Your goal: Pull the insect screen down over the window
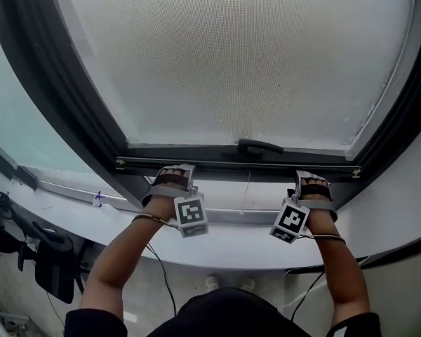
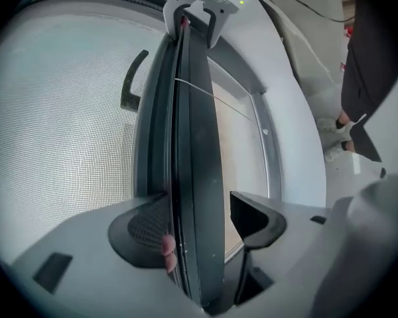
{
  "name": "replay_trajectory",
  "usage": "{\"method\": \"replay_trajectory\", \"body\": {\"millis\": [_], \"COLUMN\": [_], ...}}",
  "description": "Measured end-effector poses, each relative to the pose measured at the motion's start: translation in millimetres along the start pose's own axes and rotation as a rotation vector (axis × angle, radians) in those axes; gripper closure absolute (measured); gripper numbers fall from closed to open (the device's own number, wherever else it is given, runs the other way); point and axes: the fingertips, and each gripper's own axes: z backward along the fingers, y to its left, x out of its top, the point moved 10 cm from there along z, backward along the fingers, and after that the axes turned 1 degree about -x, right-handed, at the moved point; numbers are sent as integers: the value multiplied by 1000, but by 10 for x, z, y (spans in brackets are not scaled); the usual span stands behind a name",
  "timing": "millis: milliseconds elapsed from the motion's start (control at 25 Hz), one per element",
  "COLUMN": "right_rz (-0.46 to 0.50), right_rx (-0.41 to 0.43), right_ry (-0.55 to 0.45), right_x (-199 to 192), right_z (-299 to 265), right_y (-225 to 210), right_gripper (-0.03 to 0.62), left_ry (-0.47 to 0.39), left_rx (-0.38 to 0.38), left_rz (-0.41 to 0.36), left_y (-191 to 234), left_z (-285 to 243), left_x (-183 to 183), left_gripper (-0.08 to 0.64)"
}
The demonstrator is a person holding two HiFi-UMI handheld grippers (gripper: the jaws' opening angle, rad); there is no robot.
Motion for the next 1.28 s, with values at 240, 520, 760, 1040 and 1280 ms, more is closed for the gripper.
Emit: {"method": "replay_trajectory", "body": {"millis": [240,520,760,1040,1280], "right_rz": [11,-11,-17,32,21], "right_rx": [4,-31,-61,79,23], "right_ry": [7,18,23,28,49], "right_x": [15,27,47,12,46], "right_z": [4,-16,-30,47,-23], "right_y": [-2,34,50,-52,-32], "right_gripper": [305,305,305,305,306], "left_ry": [9,5,33,64,40], "left_rx": [9,66,91,-79,-26], "left_rz": [0,58,63,-11,7], "left_y": [-16,-84,-90,30,15], "left_z": [4,-32,-56,88,3], "left_x": [3,34,52,50,53], "left_gripper": [273,273,273,278,278]}}
